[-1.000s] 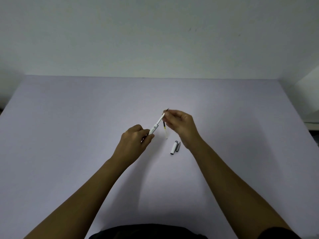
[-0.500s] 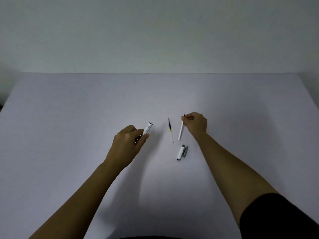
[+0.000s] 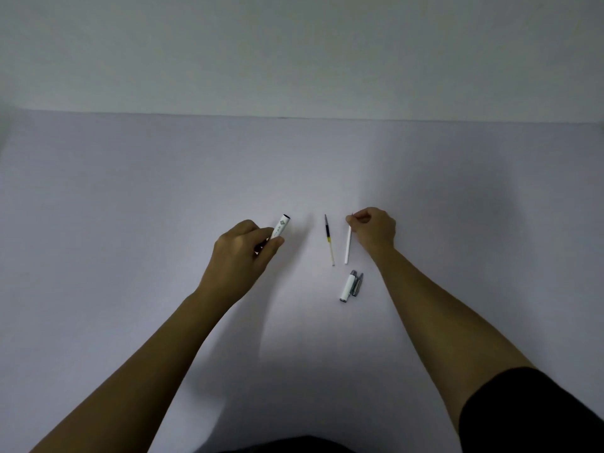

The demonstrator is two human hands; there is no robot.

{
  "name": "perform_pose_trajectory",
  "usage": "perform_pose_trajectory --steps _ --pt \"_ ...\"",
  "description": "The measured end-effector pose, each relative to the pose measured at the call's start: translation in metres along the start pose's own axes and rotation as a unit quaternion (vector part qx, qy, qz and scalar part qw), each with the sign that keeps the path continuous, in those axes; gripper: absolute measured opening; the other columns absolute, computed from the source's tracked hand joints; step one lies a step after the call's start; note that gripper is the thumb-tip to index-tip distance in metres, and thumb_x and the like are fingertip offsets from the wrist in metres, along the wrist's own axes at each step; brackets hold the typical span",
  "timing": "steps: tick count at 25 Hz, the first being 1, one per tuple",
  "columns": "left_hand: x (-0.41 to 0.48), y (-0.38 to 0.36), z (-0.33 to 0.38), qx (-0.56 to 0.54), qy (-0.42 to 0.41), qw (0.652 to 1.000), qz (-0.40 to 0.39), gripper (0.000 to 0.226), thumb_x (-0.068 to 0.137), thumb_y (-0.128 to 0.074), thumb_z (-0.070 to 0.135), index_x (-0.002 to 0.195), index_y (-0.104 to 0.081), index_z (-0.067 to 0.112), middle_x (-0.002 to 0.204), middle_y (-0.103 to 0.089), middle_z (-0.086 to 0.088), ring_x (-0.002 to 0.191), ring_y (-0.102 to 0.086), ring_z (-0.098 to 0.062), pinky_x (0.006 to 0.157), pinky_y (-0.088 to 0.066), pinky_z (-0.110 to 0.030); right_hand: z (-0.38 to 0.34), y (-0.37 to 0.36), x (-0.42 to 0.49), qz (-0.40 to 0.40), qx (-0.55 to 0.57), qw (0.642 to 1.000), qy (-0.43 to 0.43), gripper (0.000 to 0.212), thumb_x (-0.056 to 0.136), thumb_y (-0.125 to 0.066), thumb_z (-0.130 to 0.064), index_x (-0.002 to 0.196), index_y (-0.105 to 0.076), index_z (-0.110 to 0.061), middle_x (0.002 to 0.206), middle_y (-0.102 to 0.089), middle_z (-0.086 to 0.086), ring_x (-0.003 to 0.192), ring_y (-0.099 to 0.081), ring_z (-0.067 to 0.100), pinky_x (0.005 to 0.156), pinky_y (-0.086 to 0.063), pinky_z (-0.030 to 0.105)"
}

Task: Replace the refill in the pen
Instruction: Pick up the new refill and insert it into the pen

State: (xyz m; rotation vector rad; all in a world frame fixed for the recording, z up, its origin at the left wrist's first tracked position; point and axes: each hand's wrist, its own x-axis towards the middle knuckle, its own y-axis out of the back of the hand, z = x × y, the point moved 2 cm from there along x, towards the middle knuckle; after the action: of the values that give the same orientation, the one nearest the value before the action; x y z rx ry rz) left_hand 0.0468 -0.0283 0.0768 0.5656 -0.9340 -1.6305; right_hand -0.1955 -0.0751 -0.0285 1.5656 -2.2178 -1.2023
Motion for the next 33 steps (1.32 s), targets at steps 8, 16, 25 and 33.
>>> perform_pose_trajectory --steps 8,16,25,33 --pt "-0.005 -0.002 0.004 -0.01 0.001 1.0 0.001 0.019 0.081 -0.062 0.021 0.083 -0.073 0.005 0.062 -0.043 0.005 0.05 -0.039 -0.011 0.051 -0.023 -0.008 -0.037 -0.023 -0.02 -0.1 -0.179 0.97 0.13 0.026 0.079 -0.071 -0.017 0.094 -0.061 0.001 0.097 -0.07 0.019 0.093 -0.064 0.034 0.076 -0.047 0.031" --pt "-0.009 0.007 -0.009 0.001 0.014 1.0 0.027 0.02 0.081 -0.061 0.022 0.077 -0.072 0.006 0.061 -0.04 0.004 0.047 -0.034 -0.007 0.05 -0.021 -0.01 -0.057 -0.021 -0.029 -0.136 0.266 0.948 -0.111 0.023 0.08 -0.067 -0.008 0.103 -0.066 -0.007 0.096 -0.068 0.012 0.081 -0.064 0.017 0.085 -0.052 0.029" --pt "-0.022 0.01 0.008 0.009 -0.024 0.999 0.02 0.024 0.084 -0.068 0.016 0.063 -0.062 0.007 0.056 -0.029 0.014 0.047 -0.032 0.001 0.048 -0.019 -0.013 -0.095 0.041 -0.085 -0.16 0.525 0.833 -0.063 0.014 0.086 -0.061 -0.005 0.097 -0.064 -0.013 0.091 -0.067 0.003 0.082 -0.066 0.009 0.074 -0.058 0.016" --pt "-0.033 0.029 0.027 0.03 -0.06 0.997 0.042 0.017 0.086 -0.065 0.019 0.077 -0.07 0.006 0.063 -0.055 -0.007 0.053 -0.048 -0.021 0.048 -0.028 -0.023 -0.109 0.056 -0.127 -0.187 0.452 0.872 0.003 0.012 0.086 -0.062 -0.009 0.095 -0.065 -0.017 0.089 -0.069 0.001 0.086 -0.067 0.011 0.078 -0.055 0.021"
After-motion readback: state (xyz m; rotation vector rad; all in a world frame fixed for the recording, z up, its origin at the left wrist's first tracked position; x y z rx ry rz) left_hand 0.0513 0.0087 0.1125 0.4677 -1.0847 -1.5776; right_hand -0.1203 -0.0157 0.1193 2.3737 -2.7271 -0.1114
